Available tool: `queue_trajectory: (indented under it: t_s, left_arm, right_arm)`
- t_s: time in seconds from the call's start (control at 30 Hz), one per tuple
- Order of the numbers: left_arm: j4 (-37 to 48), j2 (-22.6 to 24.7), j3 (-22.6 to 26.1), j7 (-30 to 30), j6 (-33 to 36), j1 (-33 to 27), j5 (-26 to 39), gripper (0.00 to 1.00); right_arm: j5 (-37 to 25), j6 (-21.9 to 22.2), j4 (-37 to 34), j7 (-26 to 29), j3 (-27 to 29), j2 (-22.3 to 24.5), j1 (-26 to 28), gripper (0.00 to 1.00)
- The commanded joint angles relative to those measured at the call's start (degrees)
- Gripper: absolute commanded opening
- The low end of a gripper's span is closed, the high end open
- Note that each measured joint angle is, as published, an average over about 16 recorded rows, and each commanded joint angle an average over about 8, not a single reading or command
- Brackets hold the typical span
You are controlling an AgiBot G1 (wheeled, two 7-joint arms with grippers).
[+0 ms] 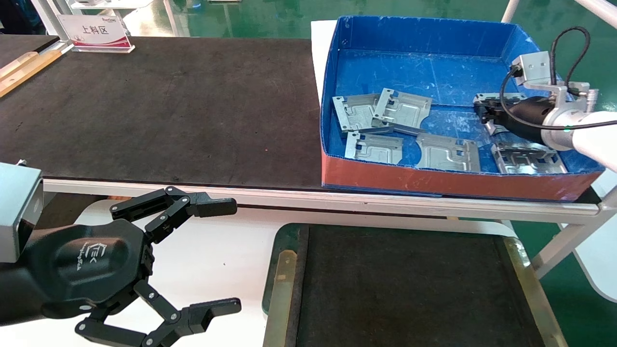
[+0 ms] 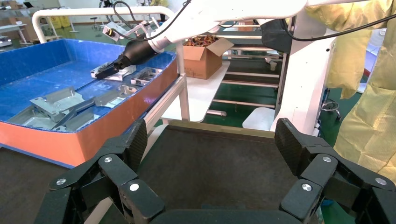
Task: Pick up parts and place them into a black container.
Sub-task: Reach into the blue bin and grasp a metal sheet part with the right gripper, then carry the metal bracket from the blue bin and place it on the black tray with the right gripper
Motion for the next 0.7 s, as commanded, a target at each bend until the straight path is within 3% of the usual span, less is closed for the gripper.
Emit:
queue_trajectory:
  t_s: [0.03,0.23,0.53,0.7]
  left_arm:
    - [0.0,0.0,0.0,0.0,0.0,0.0,0.0,1.0]
    - [0.0,0.0,0.0,0.0,0.0,0.0,0.0,1.0]
    - [0.0,0.0,0.0,0.0,0.0,0.0,0.0,1.0]
    - [0.0,0.0,0.0,0.0,0.0,0.0,0.0,1.0]
  right_arm:
    - [-0.12,-0.38,0.0,0.02,-0.08,0.12,0.16,0.0]
    - [-0.47,-3.4,-0.05,0.3,-0.32,0.5,0.71,0.0]
    - [-1.04,-11.35,0.02,0.98,-0.72,1.81,2.42,0.0]
    - [-0.46,-13.23,1.03,0.19,-0.31,2.46,2.86,0.0]
